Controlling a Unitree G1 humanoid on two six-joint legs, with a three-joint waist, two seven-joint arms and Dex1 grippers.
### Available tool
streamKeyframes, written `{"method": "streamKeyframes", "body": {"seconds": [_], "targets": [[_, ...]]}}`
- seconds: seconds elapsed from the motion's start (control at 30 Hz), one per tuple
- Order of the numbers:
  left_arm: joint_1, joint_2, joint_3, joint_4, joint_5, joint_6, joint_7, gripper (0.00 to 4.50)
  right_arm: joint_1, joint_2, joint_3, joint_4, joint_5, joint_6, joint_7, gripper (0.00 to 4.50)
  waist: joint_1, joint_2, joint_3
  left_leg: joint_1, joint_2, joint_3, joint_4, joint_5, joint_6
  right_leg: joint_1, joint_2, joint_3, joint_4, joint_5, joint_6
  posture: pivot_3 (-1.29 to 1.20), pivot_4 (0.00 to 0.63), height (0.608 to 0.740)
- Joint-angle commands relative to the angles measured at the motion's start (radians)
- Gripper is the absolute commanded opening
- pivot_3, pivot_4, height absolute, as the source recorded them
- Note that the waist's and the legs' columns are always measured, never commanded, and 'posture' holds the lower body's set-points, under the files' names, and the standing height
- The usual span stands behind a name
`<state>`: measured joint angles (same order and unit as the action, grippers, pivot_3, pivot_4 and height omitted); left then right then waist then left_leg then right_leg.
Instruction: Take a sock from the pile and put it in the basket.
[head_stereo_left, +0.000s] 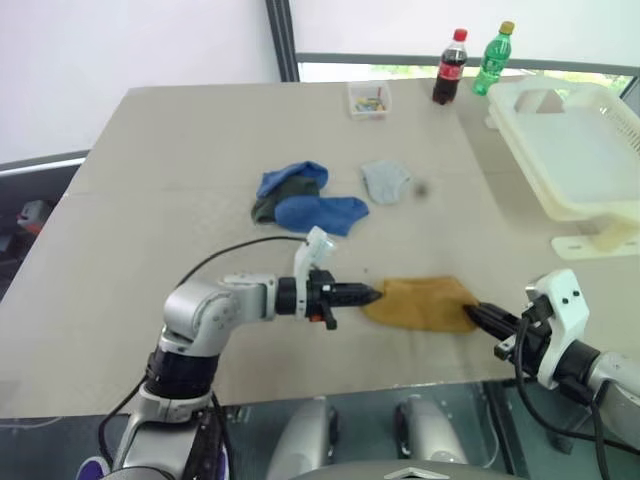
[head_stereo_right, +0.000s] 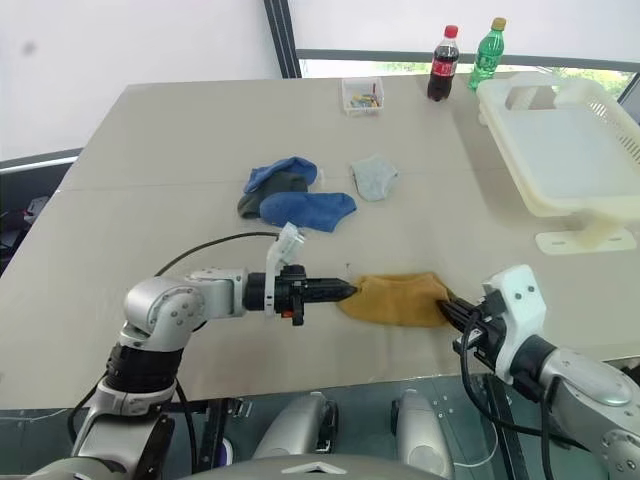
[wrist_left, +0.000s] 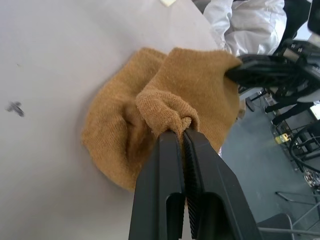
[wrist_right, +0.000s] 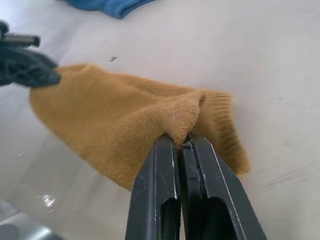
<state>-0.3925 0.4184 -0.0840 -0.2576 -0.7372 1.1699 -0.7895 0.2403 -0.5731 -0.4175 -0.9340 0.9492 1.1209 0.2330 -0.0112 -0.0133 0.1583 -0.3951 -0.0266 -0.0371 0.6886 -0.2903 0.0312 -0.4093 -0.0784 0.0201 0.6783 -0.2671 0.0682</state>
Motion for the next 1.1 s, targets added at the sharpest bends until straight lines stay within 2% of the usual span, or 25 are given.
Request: {"method": "streamKeyframes", "body": {"seconds": [0.03,0.27,0.5,0.53,0.57,0.7,0.73,0.77,0.8,0.87,1.03,1.1], "targets": [[0.001,-0.031,0.014,-0.014,0.003,-0.048,0.037,0.00,0.001,-0.020,0.005,-0.002,-0.017,-0.046,-0.001,0.05,0.001,0.000,0.000,0.000,0.000,0.000,0.000,0.000,0.000,0.000,0.000,0.000,0.000,0.000,0.000,0.00,0.150,0.740],[-0.009,-0.043,0.036,0.017,0.000,-0.075,0.064,0.00,0.007,-0.033,0.017,0.018,-0.031,-0.084,0.004,0.05,0.000,0.000,0.000,0.000,0.000,0.000,0.000,-0.001,0.002,0.000,0.000,0.000,0.000,0.000,0.000,0.00,0.150,0.740],[-0.003,-0.066,-0.048,0.109,0.085,-0.136,0.083,0.00,0.063,-0.042,0.125,0.152,-0.184,-0.178,0.053,0.05,0.002,0.000,0.000,0.000,-0.001,0.000,0.000,-0.001,0.002,0.000,0.000,0.000,-0.001,0.000,0.000,0.00,0.150,0.740],[-0.005,-0.072,-0.048,0.113,0.076,-0.129,0.078,0.75,0.069,-0.047,0.136,0.163,-0.201,-0.188,0.060,0.00,0.002,0.000,0.000,0.000,-0.001,0.000,0.000,-0.001,0.002,0.000,0.000,0.000,-0.001,0.000,0.000,0.00,0.150,0.740],[-0.008,-0.074,-0.055,0.116,0.084,-0.134,0.079,1.06,0.078,-0.055,0.145,0.172,-0.221,-0.200,0.069,0.00,0.001,0.000,0.000,0.000,-0.001,0.000,0.000,-0.001,0.002,0.000,0.000,0.000,-0.001,0.000,0.000,0.00,0.150,0.740],[-0.012,-0.069,-0.054,0.121,0.095,-0.144,0.081,2.88,0.101,-0.094,0.171,0.187,-0.305,-0.283,0.130,0.00,0.001,0.000,0.000,0.000,0.000,0.000,0.000,-0.001,0.002,0.000,0.000,0.000,-0.001,0.000,0.000,0.00,0.150,0.740],[-0.011,-0.063,-0.049,0.118,0.091,-0.143,0.076,3.41,0.105,-0.096,0.167,0.189,-0.322,-0.306,0.139,0.69,0.001,0.000,0.000,0.000,0.000,0.000,0.000,-0.001,0.002,0.001,0.000,0.000,-0.001,0.000,0.000,0.00,0.150,0.740],[-0.008,-0.055,-0.045,0.115,0.088,-0.144,0.071,3.88,0.109,-0.102,0.166,0.188,-0.344,-0.329,0.145,1.01,0.001,0.000,0.000,0.001,0.000,0.000,0.000,-0.001,0.002,0.002,0.000,0.000,-0.001,0.000,0.000,0.00,0.150,0.740],[-0.004,-0.048,-0.033,0.111,0.081,-0.143,0.067,4.41,0.113,-0.115,0.167,0.181,-0.380,-0.352,0.145,1.53,0.001,0.000,0.000,0.003,0.000,0.000,0.000,-0.001,0.002,0.003,0.000,-0.001,-0.001,0.000,0.000,0.00,0.150,0.740],[0.002,-0.034,0.000,0.102,0.048,-0.130,0.052,4.50,0.114,-0.119,0.143,0.156,-0.394,-0.383,0.161,2.44,-0.001,0.000,0.000,0.005,0.000,0.000,0.000,-0.001,0.002,0.005,0.000,0.000,-0.001,0.000,0.000,0.00,0.150,0.740],[0.017,0.043,0.055,0.092,-0.033,-0.070,-0.024,4.50,0.150,-0.147,0.049,0.083,-0.371,-0.458,0.271,2.44,-0.001,0.001,0.000,0.006,0.002,0.000,-0.002,-0.002,0.002,0.005,0.002,0.000,-0.001,0.000,0.000,0.00,0.150,0.740],[0.013,0.068,0.056,0.101,-0.044,-0.046,-0.037,4.50,0.157,-0.163,0.049,0.080,-0.386,-0.494,0.315,1.89,0.000,0.000,0.000,0.006,0.002,0.000,-0.002,-0.002,0.002,0.005,0.002,0.000,-0.001,0.000,0.000,0.00,0.150,0.740]]}}
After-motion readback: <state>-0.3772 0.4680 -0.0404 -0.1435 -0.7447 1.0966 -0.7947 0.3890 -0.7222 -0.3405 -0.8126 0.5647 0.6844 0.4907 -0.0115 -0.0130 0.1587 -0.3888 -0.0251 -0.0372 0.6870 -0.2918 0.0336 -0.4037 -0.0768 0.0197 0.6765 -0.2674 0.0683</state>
